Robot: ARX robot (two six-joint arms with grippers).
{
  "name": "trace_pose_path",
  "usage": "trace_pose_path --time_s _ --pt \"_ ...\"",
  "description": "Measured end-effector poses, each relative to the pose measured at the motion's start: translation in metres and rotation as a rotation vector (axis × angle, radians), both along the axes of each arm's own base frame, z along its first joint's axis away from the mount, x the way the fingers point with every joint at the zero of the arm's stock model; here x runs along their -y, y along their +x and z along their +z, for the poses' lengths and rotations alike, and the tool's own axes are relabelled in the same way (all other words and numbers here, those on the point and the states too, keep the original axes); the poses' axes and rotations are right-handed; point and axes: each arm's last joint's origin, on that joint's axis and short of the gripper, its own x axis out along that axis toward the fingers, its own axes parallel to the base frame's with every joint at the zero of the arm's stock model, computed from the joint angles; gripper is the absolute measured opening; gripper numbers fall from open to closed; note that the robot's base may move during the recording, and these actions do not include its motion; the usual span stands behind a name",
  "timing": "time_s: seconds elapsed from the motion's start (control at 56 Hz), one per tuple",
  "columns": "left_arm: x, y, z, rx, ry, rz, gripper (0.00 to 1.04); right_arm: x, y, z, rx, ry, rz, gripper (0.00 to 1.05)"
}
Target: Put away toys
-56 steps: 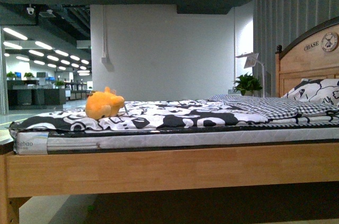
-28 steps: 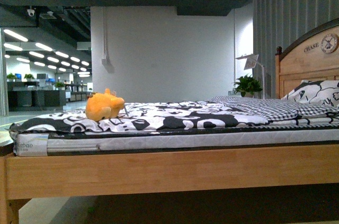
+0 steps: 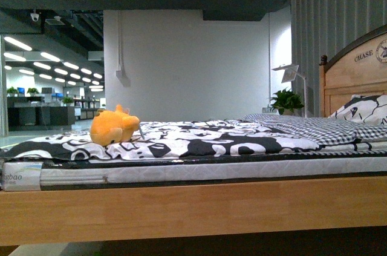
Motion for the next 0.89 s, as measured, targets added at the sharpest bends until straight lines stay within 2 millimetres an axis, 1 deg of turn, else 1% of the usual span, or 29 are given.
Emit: trace_pose_path --time_s 0.893 --pt "0.0 0.0 0.0 0.0 0.0 0.0 0.99 0.0 0.0 0.0 0.0 0.0 0.0 0.98"
